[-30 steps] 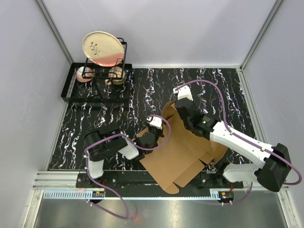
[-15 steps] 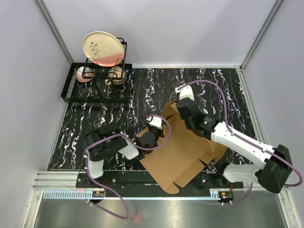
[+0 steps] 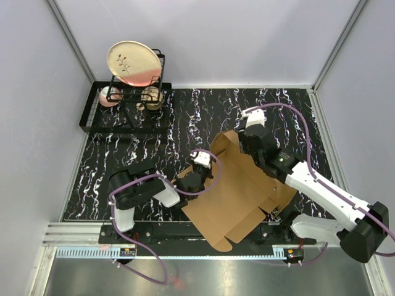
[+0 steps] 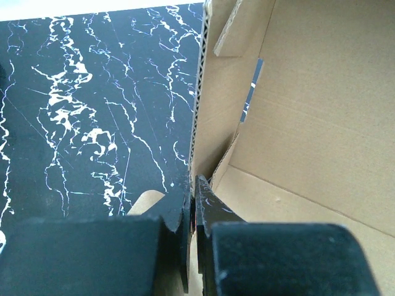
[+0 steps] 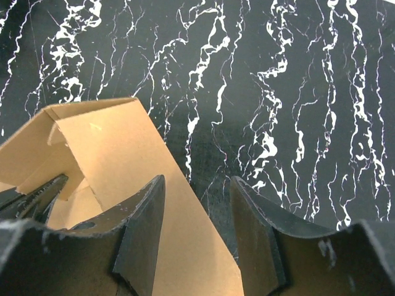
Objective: Fold the paper box
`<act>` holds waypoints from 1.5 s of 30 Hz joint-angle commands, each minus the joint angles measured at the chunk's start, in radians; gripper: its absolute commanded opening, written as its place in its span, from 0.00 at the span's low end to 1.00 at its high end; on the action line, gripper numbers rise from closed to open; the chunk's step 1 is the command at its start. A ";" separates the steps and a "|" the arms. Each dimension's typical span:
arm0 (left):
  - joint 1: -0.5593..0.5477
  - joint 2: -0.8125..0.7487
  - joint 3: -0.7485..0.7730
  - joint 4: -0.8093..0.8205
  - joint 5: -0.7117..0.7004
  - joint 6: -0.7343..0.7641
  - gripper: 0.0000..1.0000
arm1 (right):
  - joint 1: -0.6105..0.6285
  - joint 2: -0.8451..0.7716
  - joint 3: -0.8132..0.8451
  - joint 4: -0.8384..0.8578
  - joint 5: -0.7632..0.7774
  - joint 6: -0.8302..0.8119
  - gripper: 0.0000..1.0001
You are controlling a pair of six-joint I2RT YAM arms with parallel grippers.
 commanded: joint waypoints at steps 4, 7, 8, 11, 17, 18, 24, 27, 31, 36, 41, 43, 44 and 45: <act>-0.006 -0.045 -0.017 0.322 0.020 0.007 0.01 | -0.036 -0.100 -0.070 -0.016 -0.082 0.055 0.53; -0.006 -0.044 -0.019 0.322 0.023 0.002 0.01 | -0.042 -0.096 -0.075 -0.047 -0.097 0.055 0.53; -0.006 -0.042 -0.019 0.322 0.023 0.001 0.02 | -0.044 -0.097 -0.078 -0.057 -0.103 0.051 0.53; -0.005 -0.045 -0.019 0.322 0.022 0.002 0.01 | -0.044 -0.108 -0.095 -0.077 -0.102 0.055 0.53; -0.006 -0.047 -0.017 0.311 -0.001 0.022 0.00 | -0.044 -0.145 -0.092 -0.085 -0.073 0.049 0.53; -0.006 -0.052 -0.019 0.305 -0.009 0.025 0.00 | -0.042 -0.142 -0.087 -0.085 -0.070 0.045 0.53; -0.003 -0.079 -0.039 0.317 -0.061 0.087 0.00 | -0.044 -0.102 -0.074 -0.082 -0.071 0.040 0.52; 0.001 -0.098 -0.048 0.323 -0.080 0.108 0.00 | -0.044 -0.081 -0.064 -0.054 -0.083 0.038 0.52; 0.024 -0.114 -0.068 0.327 -0.089 0.133 0.00 | -0.044 -0.036 -0.037 -0.016 -0.108 0.037 0.53; 0.059 -0.121 -0.100 0.351 -0.095 0.131 0.00 | -0.044 -0.005 0.008 0.005 -0.123 0.017 0.53; 0.122 -0.119 -0.122 0.359 -0.066 0.087 0.00 | -0.044 0.005 0.049 -0.004 -0.134 -0.012 0.52; 0.141 -0.118 -0.118 0.359 -0.055 0.076 0.00 | -0.044 0.001 0.051 -0.005 -0.142 -0.018 0.53; 0.145 -0.119 -0.118 0.359 -0.045 0.076 0.00 | -0.044 -0.002 0.052 -0.005 -0.142 -0.021 0.53; 0.147 -0.122 -0.117 0.359 -0.040 0.076 0.00 | -0.044 -0.005 0.051 -0.005 -0.142 -0.021 0.53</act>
